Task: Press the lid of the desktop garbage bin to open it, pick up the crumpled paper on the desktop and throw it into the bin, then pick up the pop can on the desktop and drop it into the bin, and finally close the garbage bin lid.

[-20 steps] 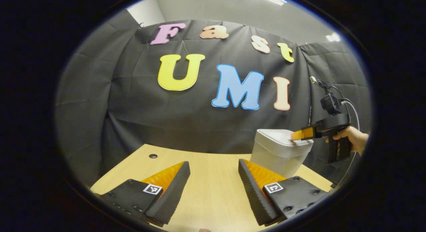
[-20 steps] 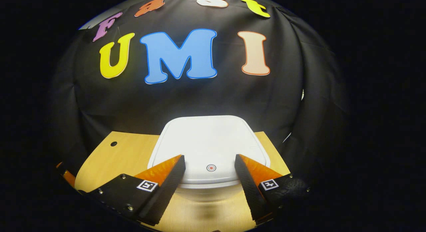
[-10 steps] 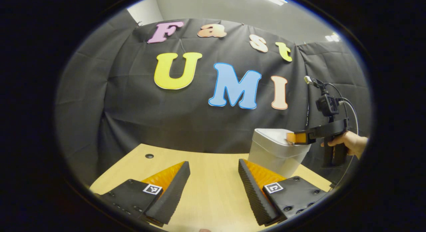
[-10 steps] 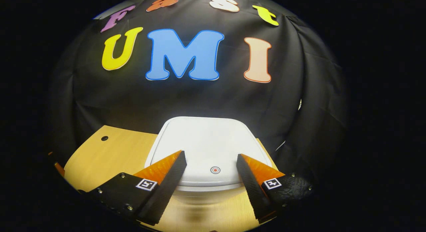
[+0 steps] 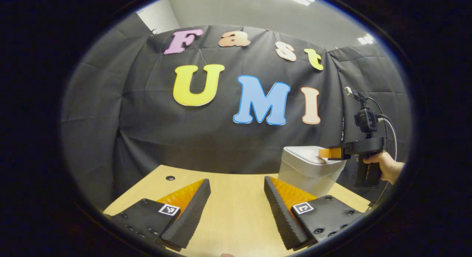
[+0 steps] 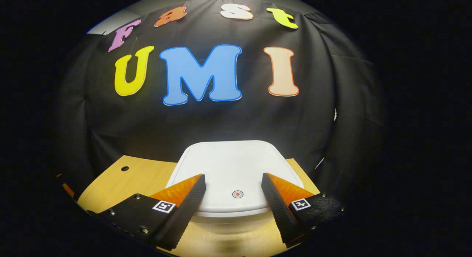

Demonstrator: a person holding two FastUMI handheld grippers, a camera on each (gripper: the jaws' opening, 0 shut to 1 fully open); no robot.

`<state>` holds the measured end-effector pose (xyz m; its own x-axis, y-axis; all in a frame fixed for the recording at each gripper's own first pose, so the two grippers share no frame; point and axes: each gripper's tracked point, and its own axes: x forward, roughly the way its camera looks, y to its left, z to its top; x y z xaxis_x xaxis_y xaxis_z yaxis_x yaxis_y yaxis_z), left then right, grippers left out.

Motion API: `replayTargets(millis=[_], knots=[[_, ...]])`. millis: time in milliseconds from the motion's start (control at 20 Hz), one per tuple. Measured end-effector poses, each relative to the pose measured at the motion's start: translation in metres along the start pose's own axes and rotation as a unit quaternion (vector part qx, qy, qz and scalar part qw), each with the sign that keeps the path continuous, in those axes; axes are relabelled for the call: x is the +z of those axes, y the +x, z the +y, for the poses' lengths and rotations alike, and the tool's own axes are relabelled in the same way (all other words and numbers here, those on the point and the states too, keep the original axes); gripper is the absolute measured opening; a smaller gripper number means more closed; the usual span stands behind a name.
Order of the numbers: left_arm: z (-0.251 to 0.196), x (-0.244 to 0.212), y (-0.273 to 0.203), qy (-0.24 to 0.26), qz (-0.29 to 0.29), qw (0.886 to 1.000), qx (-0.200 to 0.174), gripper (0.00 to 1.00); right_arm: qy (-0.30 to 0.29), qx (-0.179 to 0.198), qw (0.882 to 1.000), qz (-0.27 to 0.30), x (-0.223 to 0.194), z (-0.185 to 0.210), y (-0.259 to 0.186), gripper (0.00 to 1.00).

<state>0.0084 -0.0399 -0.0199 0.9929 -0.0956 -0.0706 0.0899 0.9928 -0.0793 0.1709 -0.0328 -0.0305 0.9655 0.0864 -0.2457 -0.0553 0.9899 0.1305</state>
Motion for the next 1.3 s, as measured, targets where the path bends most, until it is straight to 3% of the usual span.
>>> replayTargets(millis=[400,700,1000,1300], knots=[[0.011,0.006,0.003,0.011,-0.002,1.0,0.028,0.95,0.015,-0.007,0.999,-0.05,0.015,-0.003,-0.022,0.98],[0.006,0.022,0.019,0.025,-0.015,0.999,0.041,0.96,0.025,0.005,0.995,-0.097,0.038,-0.005,-0.065,0.97],[-0.002,0.043,0.021,0.036,-0.039,0.996,0.065,0.96,0.012,0.02,0.99,-0.138,0.048,-0.01,-0.114,0.97],[-0.012,0.06,0.014,0.056,-0.061,0.994,0.073,0.96,-0.007,0.013,0.987,-0.163,0.048,-0.018,-0.131,0.97]])
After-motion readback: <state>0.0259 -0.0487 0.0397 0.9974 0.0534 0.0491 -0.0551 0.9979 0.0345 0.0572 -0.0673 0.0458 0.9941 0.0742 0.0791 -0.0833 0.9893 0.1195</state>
